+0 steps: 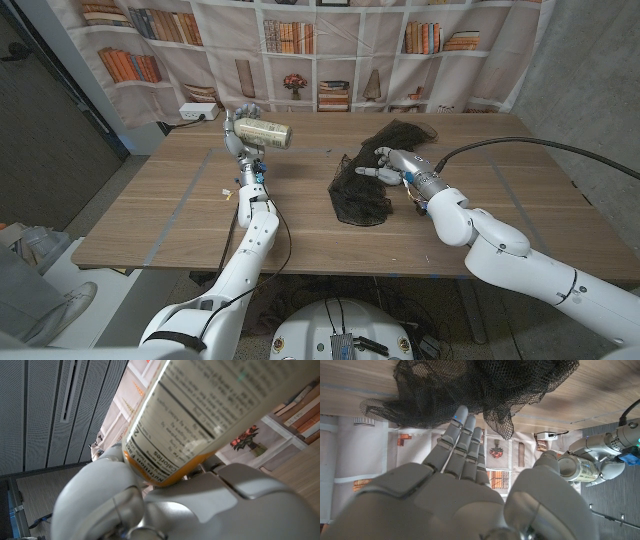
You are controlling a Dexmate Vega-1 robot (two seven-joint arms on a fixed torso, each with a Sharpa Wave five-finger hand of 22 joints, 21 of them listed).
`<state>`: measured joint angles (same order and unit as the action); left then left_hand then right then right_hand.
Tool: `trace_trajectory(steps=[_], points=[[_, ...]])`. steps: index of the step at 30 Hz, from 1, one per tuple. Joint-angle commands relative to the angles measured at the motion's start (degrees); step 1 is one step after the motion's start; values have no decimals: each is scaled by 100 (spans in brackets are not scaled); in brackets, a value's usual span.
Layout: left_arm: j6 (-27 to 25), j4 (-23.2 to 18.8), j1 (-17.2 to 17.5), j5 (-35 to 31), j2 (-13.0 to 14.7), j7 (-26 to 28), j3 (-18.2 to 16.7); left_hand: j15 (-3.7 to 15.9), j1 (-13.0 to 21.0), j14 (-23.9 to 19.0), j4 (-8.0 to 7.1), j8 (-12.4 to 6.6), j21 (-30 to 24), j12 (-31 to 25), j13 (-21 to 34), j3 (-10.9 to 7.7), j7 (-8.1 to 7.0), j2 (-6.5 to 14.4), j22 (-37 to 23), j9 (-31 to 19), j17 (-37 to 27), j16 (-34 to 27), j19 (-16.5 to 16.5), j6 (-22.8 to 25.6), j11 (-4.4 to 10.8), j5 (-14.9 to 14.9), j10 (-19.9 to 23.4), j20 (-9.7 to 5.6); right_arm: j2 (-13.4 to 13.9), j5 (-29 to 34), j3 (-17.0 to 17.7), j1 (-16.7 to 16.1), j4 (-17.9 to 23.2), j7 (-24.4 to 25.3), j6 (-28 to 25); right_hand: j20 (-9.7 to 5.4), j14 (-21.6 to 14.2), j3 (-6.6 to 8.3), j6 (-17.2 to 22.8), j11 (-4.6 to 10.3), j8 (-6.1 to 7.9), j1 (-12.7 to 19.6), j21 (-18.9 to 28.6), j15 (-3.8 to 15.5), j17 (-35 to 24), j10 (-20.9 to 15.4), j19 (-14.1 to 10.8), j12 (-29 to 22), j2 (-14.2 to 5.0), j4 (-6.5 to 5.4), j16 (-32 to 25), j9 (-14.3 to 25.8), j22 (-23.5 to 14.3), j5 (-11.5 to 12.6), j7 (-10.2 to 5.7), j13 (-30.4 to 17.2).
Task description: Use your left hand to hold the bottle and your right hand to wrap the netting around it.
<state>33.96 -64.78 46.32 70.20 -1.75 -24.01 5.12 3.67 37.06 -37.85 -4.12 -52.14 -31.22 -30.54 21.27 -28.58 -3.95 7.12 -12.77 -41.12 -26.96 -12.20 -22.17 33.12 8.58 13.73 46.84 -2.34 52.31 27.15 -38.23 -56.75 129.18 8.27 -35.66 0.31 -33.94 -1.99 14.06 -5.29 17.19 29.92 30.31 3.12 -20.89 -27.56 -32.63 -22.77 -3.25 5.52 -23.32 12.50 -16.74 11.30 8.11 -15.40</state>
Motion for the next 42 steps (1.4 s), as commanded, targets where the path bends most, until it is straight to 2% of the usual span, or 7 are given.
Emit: trace_trajectory(steps=[1, 17, 21, 30, 34, 36, 42], points=[[-50, -143, 95, 9, 19, 33, 11, 855, -348, -42, -530, -42, -30, -43, 11, -591, -29, 390, -5, -4, -30, 13, 26, 25, 20, -27, 48, -260, -180, 864, -331, 188, -164, -286, -421, -3, -83, -52, 107, 4, 55, -74, 61, 154, -40, -29, -81, -20, -4, 11, -42, 16, -9, 25, 367, 6], [-235, -319, 189, 241, -11, 22, -38, 854, -349, -45, -525, -65, -64, -51, -7, -602, -51, 386, 10, 22, -28, 19, 37, 28, -4, -34, 47, -265, -403, 1183, -391, 248, -325, -568, -519, -2, -247, -92, 293, 96, 76, -120, 135, 161, -98, -298, -125, -100, 4, -3, -110, 11, 4, 41, 365, 5], [-116, -260, 179, 73, 56, 27, -11, 856, -349, -44, -524, -72, -72, -56, -15, -605, -41, 386, 13, 27, -27, 22, 46, 24, 10, -35, 56, -267, -425, 1279, -421, 257, -295, -646, -545, -5, -264, -94, 314, 95, 77, -118, 146, 170, -106, -315, -132, -103, 2, -1, -118, 10, 5, 44, 367, 4], [-298, -195, 131, 254, 54, -271, -42, 857, -350, -42, -523, -88, -89, -75, -21, -612, -20, 388, 19, 44, -24, 26, 58, 39, 9, -38, 88, -265, -524, 1475, -494, 314, -356, -776, -557, -22, -407, -97, 647, 125, 172, -104, 269, 205, -152, -523, -193, -159, -25, 7, -180, 16, -60, 54, 273, 1], [-328, -152, 84, 277, 52, -400, -52, 856, -351, -48, -523, -101, -100, -88, -21, -617, -15, 387, 23, 44, -22, 25, 61, 43, -4, -40, 102, -264, -585, 1576, -542, 354, -418, -816, -559, -69, -494, -112, 915, 183, 260, -109, 350, 204, -188, -852, -239, -270, -29, 10, -216, 37, -78, 51, 192, -8], [-385, -190, 93, 351, 32, -451, -76, 856, -351, -50, -522, -101, -108, -89, -24, -620, -10, 386, 26, 68, -20, 26, 62, 61, 39, -41, 101, -263, -616, 1643, -585, 394, -452, -863, -552, -83, -483, -114, 925, 191, 262, -109, 360, 199, -191, -851, -253, -268, -28, 11, -210, 40, -77, 51, 190, -10], [-353, -312, 179, 307, 18, -363, -67, 857, -350, -43, -520, -104, -120, -84, -36, -627, 0, 386, 30, 103, -17, 31, 72, 87, 1, -42, 85, -267, -660, 1793, -654, 476, -541, -976, -480, -129, -488, -123, 1037, 223, 296, -107, 404, 222, -201, -906, -312, -278, -21, 16, -199, 45, -71, 49, 130, 3]])
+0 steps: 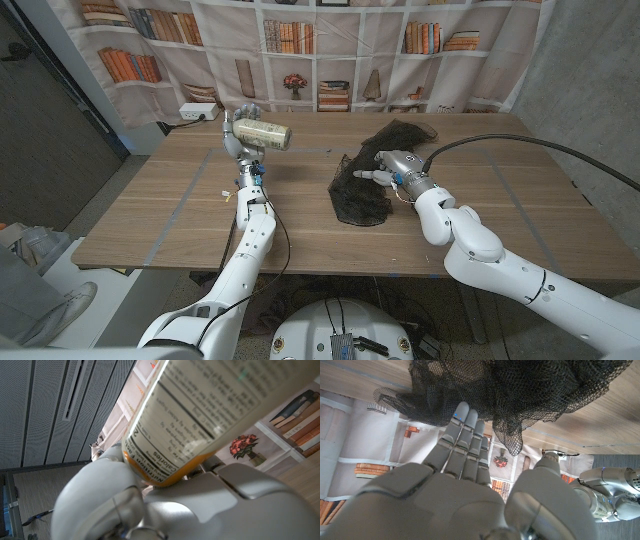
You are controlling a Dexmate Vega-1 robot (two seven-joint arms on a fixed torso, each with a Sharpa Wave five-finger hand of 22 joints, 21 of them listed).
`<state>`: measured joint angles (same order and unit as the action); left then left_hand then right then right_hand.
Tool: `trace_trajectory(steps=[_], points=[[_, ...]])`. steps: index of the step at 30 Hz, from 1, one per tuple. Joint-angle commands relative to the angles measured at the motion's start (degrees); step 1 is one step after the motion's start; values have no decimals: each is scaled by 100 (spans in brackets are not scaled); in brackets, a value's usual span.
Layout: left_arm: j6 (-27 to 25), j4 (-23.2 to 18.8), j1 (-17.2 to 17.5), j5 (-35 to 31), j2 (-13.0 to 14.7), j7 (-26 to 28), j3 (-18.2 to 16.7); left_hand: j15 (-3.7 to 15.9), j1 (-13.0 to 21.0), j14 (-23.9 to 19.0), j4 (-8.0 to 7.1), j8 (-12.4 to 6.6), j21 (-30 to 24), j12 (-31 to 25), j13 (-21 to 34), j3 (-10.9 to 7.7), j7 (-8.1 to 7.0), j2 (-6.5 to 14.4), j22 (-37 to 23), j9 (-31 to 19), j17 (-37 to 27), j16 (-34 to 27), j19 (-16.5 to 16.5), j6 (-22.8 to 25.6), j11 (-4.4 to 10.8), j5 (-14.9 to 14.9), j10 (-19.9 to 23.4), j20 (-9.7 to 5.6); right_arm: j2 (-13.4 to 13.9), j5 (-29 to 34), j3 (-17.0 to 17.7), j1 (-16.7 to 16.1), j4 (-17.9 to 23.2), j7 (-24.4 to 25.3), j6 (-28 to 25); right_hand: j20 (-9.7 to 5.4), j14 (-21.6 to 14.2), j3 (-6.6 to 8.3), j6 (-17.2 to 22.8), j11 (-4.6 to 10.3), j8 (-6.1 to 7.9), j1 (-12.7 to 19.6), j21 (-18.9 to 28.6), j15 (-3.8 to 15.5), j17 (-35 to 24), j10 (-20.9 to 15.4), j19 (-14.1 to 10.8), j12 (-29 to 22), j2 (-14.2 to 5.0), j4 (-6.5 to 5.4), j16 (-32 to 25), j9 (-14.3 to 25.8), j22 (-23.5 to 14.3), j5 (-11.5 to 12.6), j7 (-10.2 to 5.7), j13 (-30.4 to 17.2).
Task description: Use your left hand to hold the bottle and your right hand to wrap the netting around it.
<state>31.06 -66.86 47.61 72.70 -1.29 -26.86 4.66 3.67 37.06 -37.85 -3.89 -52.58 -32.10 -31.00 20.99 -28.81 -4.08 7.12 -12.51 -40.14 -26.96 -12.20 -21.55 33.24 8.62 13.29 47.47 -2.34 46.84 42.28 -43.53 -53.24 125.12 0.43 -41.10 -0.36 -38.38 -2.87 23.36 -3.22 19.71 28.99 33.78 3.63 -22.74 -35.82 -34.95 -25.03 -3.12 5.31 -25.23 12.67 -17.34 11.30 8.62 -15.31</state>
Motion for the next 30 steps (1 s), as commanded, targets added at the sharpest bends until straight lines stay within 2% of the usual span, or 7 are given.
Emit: trace_trajectory(steps=[1, 5, 8, 15, 24, 26, 30], points=[[-60, -105, 55, 57, -28, -92, -21, 856, -349, -38, -543, -61, -35, -42, -15, -605, 6, 386, 5, 13, -15, 35, 11, 83, -12, 1, 34, -267, -128, 310, -133, 131, -148, -203, 59, -77, -54, -37, 124, 26, 47, -14, 71, 168, -17, -105, -101, -58, -33, 39, -6, 29, -10, 49, 64, 2], [-29, -168, 99, 37, -44, -33, -17, 857, -348, -40, -541, -51, -44, -36, -32, -611, -7, 385, 9, 49, -13, 35, 20, 84, -25, -1, 30, -266, -186, 338, -125, 114, -216, -173, 110, -98, -259, -25, 224, 73, 64, 14, 130, 242, -29, -261, -150, -93, -64, 51, -57, 29, -4, 51, 25, 45], [-27, -195, 119, 53, -55, -53, -19, 853, -348, -31, -540, -53, -51, -37, -39, -615, -5, 384, 11, 73, -11, 39, 25, 106, -32, -2, 32, -265, -205, 360, -134, 110, -259, -191, 143, -162, -410, 35, 378, 171, 111, 160, 225, 352, -50, -418, -186, -149, -122, 120, -98, 44, -57, 60, -33, 46], [25, -286, 178, 23, -74, 27, -1, 856, -341, -24, -533, -64, -69, -36, -34, -626, 17, 381, 18, 98, -7, 42, 38, 111, -27, -4, -6, -265, -256, 498, -180, 119, -355, -256, 134, -194, -489, 88, 442, 205, 125, 307, 320, 374, -66, -517, -217, -181, -154, 192, -112, 60, -116, 60, -52, 40], [50, -335, 201, 8, -42, 2, 10, 854, -337, -15, -530, -81, -86, -41, -53, -634, 31, 378, 24, 106, -5, 44, 48, 110, -62, -7, 6, -263, -415, 664, -231, 77, -735, 92, 207, -236, -645, 80, 634, 284, 176, 332, 465, 415, -82, -736, -350, -236, -132, 202, -141, 71, -163, 34, -99, 71], [61, -363, 223, 4, -42, 24, 11, 855, -337, -17, -529, -90, -89, -40, -53, -635, 20, 377, 25, 97, -4, 44, 52, 110, -57, -8, 0, -260, -471, 706, -214, 23, -830, 367, 262, -270, -840, 74, 789, 341, 222, 329, 560, 478, -97, -924, -400, -281, -132, 196, -201, 79, -216, 25, -151, 101], [62, -390, 251, 17, -44, 26, 17, 853, -335, -12, -528, -100, -99, -40, -58, -638, 16, 376, 28, 93, -2, 45, 57, 98, -61, -10, -9, -263, -575, 800, -221, -11, -976, 666, 291, -522, -1181, 136, 1081, 450, 297, 573, 850, 652, -139, -1288, -574, -371, -129, 298, -300, 105, -389, 30, -269, 132]])
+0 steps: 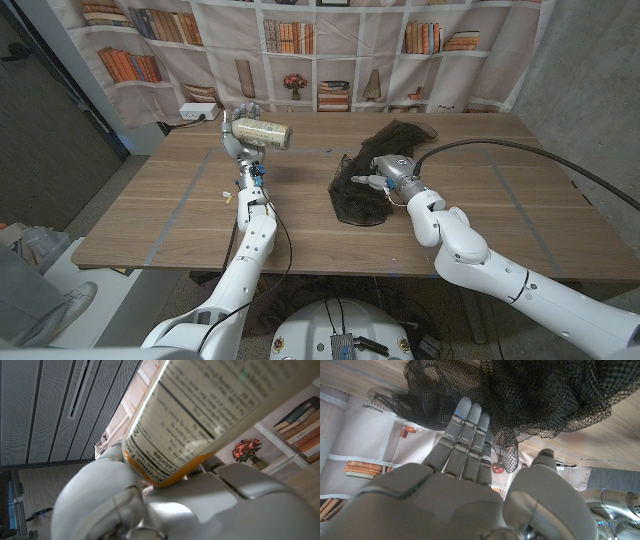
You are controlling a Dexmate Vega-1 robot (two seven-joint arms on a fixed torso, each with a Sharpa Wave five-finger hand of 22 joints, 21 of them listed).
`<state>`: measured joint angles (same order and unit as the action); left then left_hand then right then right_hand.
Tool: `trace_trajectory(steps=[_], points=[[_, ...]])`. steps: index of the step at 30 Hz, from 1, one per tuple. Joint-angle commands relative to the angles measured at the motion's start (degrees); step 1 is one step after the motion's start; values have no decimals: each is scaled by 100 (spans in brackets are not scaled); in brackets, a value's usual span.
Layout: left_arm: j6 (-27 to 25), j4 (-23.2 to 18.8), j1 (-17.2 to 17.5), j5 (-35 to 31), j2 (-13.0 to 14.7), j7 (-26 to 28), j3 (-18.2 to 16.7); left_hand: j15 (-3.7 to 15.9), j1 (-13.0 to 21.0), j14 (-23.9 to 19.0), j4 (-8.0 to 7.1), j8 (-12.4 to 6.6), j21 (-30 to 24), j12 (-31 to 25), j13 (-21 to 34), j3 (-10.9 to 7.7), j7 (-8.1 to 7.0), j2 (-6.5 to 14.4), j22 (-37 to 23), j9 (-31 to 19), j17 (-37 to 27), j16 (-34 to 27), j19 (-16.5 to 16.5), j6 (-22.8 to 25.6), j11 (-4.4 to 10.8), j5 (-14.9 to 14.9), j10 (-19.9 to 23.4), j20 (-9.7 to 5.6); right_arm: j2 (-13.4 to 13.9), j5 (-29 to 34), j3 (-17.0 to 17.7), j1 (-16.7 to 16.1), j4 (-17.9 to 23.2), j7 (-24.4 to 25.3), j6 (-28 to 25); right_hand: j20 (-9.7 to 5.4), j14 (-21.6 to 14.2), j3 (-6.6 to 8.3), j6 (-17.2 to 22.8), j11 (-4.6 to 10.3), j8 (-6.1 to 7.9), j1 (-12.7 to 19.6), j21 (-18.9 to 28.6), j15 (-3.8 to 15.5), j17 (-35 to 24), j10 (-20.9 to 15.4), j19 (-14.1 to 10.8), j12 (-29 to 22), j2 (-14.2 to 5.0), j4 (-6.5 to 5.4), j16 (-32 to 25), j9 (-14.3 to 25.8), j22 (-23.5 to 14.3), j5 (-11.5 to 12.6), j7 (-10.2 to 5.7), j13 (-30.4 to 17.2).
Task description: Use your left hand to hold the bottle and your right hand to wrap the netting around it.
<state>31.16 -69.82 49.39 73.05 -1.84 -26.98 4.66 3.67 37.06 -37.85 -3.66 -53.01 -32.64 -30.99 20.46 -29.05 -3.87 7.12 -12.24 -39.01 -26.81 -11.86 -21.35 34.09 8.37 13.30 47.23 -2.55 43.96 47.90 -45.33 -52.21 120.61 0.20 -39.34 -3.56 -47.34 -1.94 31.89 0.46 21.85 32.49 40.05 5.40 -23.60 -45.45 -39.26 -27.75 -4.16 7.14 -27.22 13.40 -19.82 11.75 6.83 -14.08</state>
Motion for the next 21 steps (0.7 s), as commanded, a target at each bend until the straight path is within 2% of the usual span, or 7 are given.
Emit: trace_trajectory(steps=[1, 3, 7, 9, 11, 16, 21], points=[[56, -94, 75, -27, 15, 36, 21, 852, -335, -9, -551, -58, -48, -41, -4, -614, -2, 375, 2, -16, -16, 13, 36, 14, -32, -11, 9, -240, -308, 254, -45, -113, -540, 692, 96, -213, -294, 43, 285, 107, 101, 231, 245, 479, -57, -345, -152, -103, -22, 115, -100, 35, -150, -16, -99, 9], [65, -98, 76, -31, 18, 28, 25, 852, -335, -8, -551, -61, -51, -46, -7, -615, -5, 373, 3, -14, -15, 13, 37, 14, -36, -12, 22, -241, -356, 306, -52, -122, -614, 830, 100, -226, -364, 50, 352, 139, 120, 258, 294, 541, -65, -407, -184, -113, -23, 119, -119, 40, -171, -17, -132, 20], [65, -120, 82, -37, 38, 31, 29, 855, -334, -11, -550, -70, -59, -51, -2, -616, 11, 372, 5, -10, -13, 11, 40, 19, -36, -14, 14, -244, -442, 385, -44, -177, -757, 1185, 129, -352, -616, 109, 622, 263, 197, 464, 496, 675, -96, -712, -287, -218, -31, 179, -184, 66, -282, -10, -250, 1], [57, -125, 83, -30, 42, 31, 30, 853, -334, -8, -550, -77, -64, -52, -5, -617, 4, 371, 6, -6, -12, 13, 42, 30, -39, -15, 15, -242, -490, 355, 2, -241, -875, 1557, 256, -471, -860, 227, 858, 391, 266, 773, 688, 758, -149, -1004, -344, -325, -92, 242, -256, 99, -402, -2, -362, -32], [43, -139, 90, -32, 53, 52, 36, 854, -334, -9, -550, -78, -69, -56, -6, -618, 6, 371, 8, -1, -11, 12, 40, 28, -21, -16, 21, -247, -533, 375, 3, -253, -953, 1696, 265, -508, -999, 276, 1042, 472, 321, 902, 798, 762, -188, -1176, -363, -393, -114, 240, -290, 121, -463, -13, -410, -58], [6, -140, 88, -15, 74, 21, 42, 855, -334, -11, -549, -89, -81, -60, -12, -620, 10, 371, 11, 4, -9, 11, 47, 27, -51, -19, 19, -245, -633, 401, -20, -218, -1043, 1748, 203, -592, -1132, 402, 1168, 545, 352, 1233, 929, 783, -261, -1295, -368, -439, -156, 293, -327, 157, -521, -21, -500, -95], [-16, -155, 95, -8, 94, 18, 42, 854, -333, -12, -548, -110, -94, -63, -14, -621, -2, 368, 15, 6, -5, 10, 53, 41, -28, -23, 9, -248, -655, 363, -28, -205, -1102, 1802, 233, -602, -1182, 465, 1194, 540, 354, 1377, 1003, 783, -303, -1413, -383, -486, -185, 283, -331, 182, -533, -41, -538, -121]])
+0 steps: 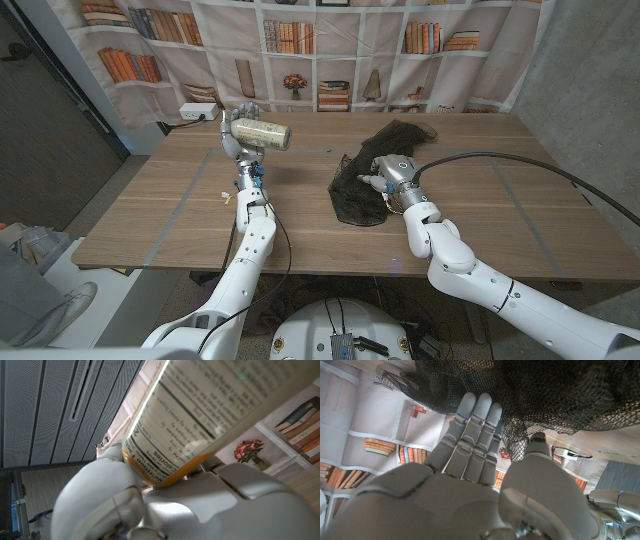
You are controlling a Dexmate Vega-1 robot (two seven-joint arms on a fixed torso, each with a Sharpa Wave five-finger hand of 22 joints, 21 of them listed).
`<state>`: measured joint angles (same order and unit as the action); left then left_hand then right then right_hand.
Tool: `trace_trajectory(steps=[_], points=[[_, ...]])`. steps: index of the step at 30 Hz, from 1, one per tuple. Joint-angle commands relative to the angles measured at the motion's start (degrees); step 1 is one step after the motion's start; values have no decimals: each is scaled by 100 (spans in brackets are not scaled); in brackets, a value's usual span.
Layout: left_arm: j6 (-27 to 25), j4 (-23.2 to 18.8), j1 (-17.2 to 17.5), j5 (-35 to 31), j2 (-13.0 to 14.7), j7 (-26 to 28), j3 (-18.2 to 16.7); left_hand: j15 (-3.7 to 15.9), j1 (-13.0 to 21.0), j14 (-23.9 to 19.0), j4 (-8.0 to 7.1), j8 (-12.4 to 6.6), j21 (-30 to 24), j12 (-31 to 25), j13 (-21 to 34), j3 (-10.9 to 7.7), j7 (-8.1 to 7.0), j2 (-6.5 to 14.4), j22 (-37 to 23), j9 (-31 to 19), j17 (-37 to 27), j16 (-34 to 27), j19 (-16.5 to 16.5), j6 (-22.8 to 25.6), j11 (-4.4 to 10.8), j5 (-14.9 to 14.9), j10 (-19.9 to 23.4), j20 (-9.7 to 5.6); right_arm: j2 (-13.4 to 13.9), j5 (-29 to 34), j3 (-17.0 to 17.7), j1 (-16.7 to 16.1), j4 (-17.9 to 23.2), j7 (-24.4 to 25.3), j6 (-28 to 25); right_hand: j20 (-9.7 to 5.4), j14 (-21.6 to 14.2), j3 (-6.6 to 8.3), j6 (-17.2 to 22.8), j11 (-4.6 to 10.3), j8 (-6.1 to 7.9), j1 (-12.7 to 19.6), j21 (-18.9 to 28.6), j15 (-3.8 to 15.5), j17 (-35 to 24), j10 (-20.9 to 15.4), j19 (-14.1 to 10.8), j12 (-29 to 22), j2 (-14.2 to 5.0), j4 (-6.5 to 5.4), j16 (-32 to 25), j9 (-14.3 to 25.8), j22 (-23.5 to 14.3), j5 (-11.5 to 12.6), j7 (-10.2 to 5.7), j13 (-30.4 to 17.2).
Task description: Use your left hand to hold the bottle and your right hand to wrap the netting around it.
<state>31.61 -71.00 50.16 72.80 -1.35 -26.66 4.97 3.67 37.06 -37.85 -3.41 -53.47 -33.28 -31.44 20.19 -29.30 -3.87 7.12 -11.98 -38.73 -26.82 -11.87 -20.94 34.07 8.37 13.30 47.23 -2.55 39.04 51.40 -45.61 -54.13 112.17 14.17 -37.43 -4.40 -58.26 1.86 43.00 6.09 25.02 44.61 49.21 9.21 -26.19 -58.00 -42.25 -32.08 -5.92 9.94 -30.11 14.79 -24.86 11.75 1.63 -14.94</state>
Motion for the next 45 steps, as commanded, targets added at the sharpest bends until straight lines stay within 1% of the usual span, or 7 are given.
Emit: trace_trajectory(steps=[1, 8, 12, 16, 29, 33, 45], points=[[-70, -41, 22, 20, 50, -14, 12, 854, -333, -10, -573, -68, -33, -21, 14, -597, -1, 368, -11, -24, -4, 11, 10, 40, -31, -23, 11, -250, -163, 21, -23, 5, -259, 350, 30, -523, -72, 124, 55, -19, 24, 260, 109, 407, -62, -157, -59, -51, -18, 16, -28, 57, -32, -51, -40, -47], [-93, -37, 26, 43, 57, -54, 7, 856, -333, -6, -571, -81, -46, -28, 0, -599, 8, 366, -7, -5, 3, 14, 22, 54, -22, -27, 24, -249, -144, -20, -64, 20, -202, 166, -12, -509, 136, 212, -326, -113, -114, 456, 386, 394, -136, 572, 152, 476, 61, -118, 234, 214, -61, -149, -371, 168], [-97, -50, 44, 50, 59, -40, -1, 859, -333, -14, -570, -97, -59, -43, 0, -600, -5, 365, -3, -3, 8, 11, 28, 59, -19, -29, 42, -250, -119, -68, -66, 12, -175, 116, 3, -539, 230, 195, -534, -150, -249, 433, 451, 384, -116, 700, 212, 595, 124, -137, 346, 175, -63, -156, -335, 242], [-99, -46, 55, 60, 57, -58, -4, 860, -333, -18, -569, -109, -65, -49, -4, -601, 2, 363, -1, -9, 10, 9, 29, 59, -24, -31, 53, -254, -110, -101, -64, -9, -172, 194, 63, -662, 235, 257, -569, -82, -359, 550, 725, 384, 165, 679, -107, 697, 132, -114, 649, 95, -46, -140, -416, 345], [-106, -37, 73, 54, 45, -68, 9, 860, -333, -18, -569, -109, -65, -49, -4, -601, 2, 363, -1, -9, 10, 9, 29, 59, -24, -31, 53, -254, -145, -488, 75, -94, -221, 560, 476, -772, -189, 1163, -552, 89, -501, 2749, 1469, 471, 657, 698, 42, 1071, 167, 56, 1155, 289, 4, 333, -495, 361], [-113, -33, 72, 56, 49, -73, 10, 860, -333, -18, -569, -109, -65, -49, -4, -601, 2, 363, -1, -9, 10, 9, 29, 59, -24, -31, 53, -254, -165, -671, 158, -138, -240, 725, 636, -785, -269, 1262, -162, 69, -383, 3213, 1838, 481, 604, 599, 164, 1057, 190, 41, 1117, 414, -73, 557, -776, 254], [-172, 18, 36, 50, 58, -79, 35, 860, -333, -18, -569, -109, -65, -49, -4, -601, 2, 363, -1, -9, 10, 9, 29, 59, -24, -31, 53, -254, -246, -1647, 611, -361, -176, 1109, 1255, -798, -790, 1433, 180, 58, -190, 3795, 2315, 465, 286, 294, 151, 799, 97, 21, 812, 721, -86, 911, -887, -126]])
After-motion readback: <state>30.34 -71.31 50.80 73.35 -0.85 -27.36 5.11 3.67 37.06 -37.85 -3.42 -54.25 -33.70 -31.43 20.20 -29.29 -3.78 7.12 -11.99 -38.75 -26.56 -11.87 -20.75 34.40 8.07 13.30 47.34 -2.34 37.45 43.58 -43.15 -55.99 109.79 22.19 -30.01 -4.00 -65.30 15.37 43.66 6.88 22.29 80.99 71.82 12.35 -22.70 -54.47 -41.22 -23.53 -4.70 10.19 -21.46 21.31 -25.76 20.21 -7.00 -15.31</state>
